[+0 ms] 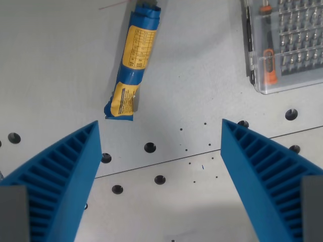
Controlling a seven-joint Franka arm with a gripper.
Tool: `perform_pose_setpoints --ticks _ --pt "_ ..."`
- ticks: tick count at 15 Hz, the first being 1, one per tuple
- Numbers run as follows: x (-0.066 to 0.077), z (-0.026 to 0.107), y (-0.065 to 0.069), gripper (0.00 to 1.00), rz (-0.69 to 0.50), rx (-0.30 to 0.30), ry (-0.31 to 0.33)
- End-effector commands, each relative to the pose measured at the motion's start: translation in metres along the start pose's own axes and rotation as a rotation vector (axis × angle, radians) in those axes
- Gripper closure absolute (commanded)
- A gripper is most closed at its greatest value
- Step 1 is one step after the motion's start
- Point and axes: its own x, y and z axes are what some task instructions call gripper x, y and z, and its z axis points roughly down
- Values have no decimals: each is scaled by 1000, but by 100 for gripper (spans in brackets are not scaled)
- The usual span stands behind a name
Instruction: Move above the blue bag
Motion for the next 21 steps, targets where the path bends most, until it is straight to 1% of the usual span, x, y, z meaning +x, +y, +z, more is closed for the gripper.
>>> perform_pose_setpoints --ticks 1,7,11,16,21 --pt "0 -2 0 0 0 1 4" --pt "0 -1 0 0 10 1 5" --pt "0 3 -1 0 36 3 11" --pt "0 15 -3 0 81 6 35" --pt "0 33 -7 0 129 11 59"
